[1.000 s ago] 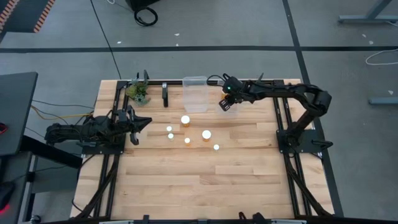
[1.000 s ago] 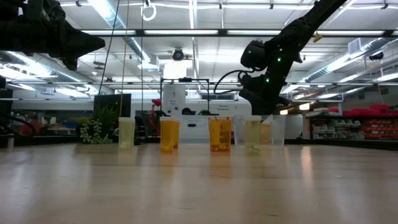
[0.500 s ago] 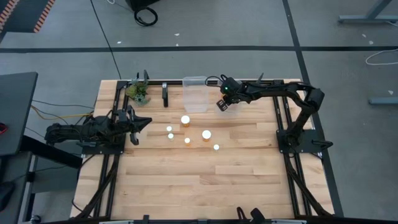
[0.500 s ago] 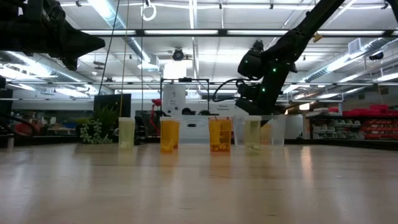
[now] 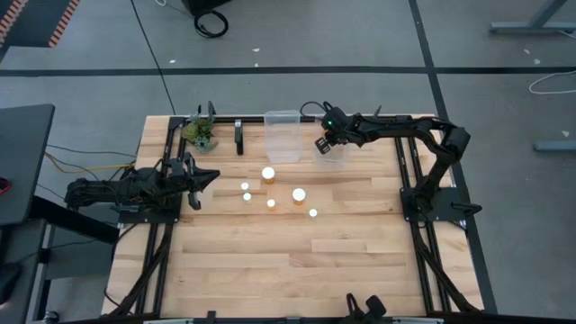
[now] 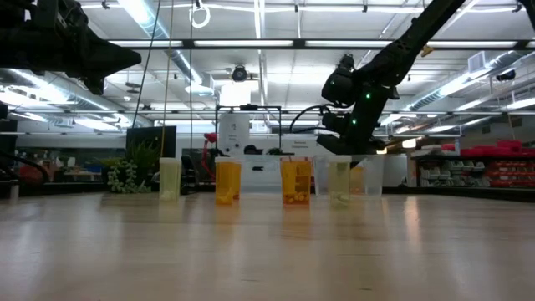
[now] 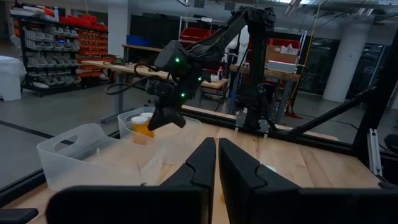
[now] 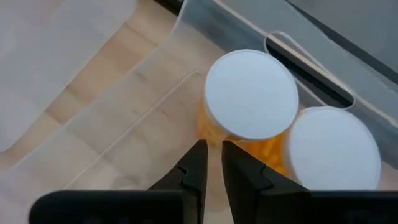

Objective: Pick and place medicine bottles into bin by pill shape (circle, oval)
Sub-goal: Put the top right big orange pill into the right transparent bin, then put the bottom big orange pill into the right transparent bin

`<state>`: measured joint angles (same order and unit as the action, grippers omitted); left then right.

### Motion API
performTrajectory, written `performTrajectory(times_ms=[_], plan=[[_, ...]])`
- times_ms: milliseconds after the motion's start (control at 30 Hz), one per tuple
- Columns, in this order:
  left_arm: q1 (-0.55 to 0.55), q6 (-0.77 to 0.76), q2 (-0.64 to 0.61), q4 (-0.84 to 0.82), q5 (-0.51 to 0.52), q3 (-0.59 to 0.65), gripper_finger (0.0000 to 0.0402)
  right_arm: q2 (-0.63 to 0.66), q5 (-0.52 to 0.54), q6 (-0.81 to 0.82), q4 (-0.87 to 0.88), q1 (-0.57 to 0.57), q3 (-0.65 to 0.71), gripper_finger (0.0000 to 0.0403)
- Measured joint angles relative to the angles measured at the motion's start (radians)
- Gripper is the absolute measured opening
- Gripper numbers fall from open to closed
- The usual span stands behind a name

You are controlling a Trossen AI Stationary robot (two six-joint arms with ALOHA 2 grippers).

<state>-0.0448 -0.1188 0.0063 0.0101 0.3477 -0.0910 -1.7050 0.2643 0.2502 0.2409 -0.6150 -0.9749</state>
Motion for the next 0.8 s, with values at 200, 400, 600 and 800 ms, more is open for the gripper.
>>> performTrajectory(times_ms=[200,400,600,800], plan=[[0.000,0.000,0.000,0.000,0.000,0.000,0.0034,0.000,-0.001,-0.001,-0.005,0.005,0.000,0.0055],[0.000,0.000,0.000,0.000,0.000,0.000,0.0034,0.034,-0.012,-0.015,0.000,0.055,0.000,0.0055],[0.000,0.000,0.000,0.000,0.000,0.000,0.0028,0.112,-0.011,-0.015,-0.004,0.114,0.000,0.0055],[0.000,0.000,0.000,0.000,0.000,0.000,0.0036,0.129,-0.050,-0.032,-0.075,0.208,0.000,0.0055]])
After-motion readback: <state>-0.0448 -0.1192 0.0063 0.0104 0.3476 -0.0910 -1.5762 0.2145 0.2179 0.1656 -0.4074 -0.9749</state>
